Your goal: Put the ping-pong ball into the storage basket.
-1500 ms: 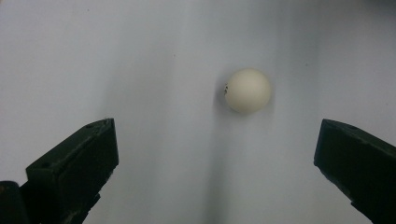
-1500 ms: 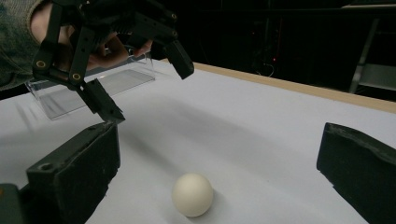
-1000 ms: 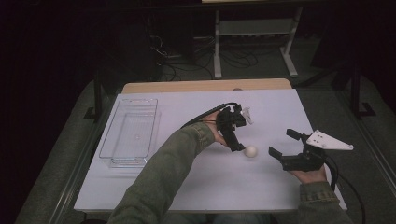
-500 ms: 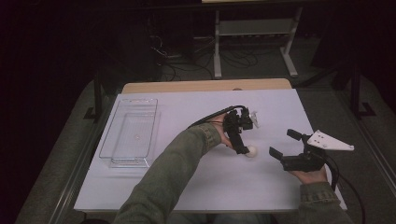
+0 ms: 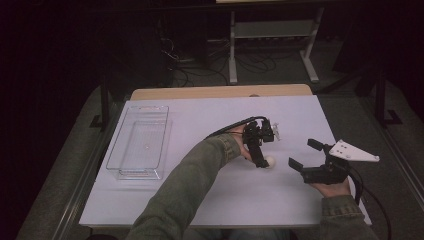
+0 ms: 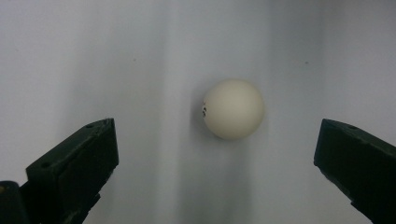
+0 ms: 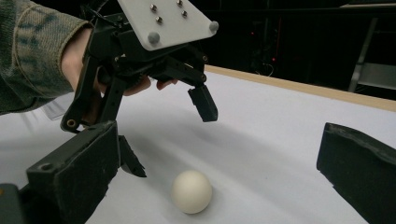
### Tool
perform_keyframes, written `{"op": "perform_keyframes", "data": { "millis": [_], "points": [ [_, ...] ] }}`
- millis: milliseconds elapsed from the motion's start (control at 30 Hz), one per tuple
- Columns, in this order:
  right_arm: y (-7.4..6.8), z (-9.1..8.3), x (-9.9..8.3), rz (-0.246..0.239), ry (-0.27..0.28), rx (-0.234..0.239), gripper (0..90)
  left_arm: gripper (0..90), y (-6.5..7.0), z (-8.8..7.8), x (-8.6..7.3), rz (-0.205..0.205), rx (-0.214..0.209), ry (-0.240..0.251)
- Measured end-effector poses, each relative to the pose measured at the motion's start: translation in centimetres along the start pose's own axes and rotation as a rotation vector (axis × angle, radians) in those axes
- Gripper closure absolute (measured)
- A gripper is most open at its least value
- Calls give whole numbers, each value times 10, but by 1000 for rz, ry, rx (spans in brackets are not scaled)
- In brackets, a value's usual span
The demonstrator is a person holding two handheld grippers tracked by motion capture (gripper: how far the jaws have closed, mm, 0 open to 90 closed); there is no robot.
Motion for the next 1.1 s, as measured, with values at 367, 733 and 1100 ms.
{"op": "perform_keyframes", "data": {
  "millis": [367, 733, 1100],
  "points": [
    [1, -1, 0, 1, 0, -2, 0, 0, 0, 8, 5, 12, -5, -34],
    [1, -2, -1, 1, 0, -4, 0, 0, 0, 17, 7, 24, -15, -71],
    [1, -2, -1, 1, 1, -3, 0, 0, 1, 27, 8, 26, -29, -90]
  ]
}}
Point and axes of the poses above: each handheld gripper's, and its own axes: z roughly forward along the jaws, x roughly out of its top, y roughly to its right, the point moved 5 cm from there along z, roughly forward along the jaws, and after that the axes turned 1 degree about z, right-handed, at the moved point
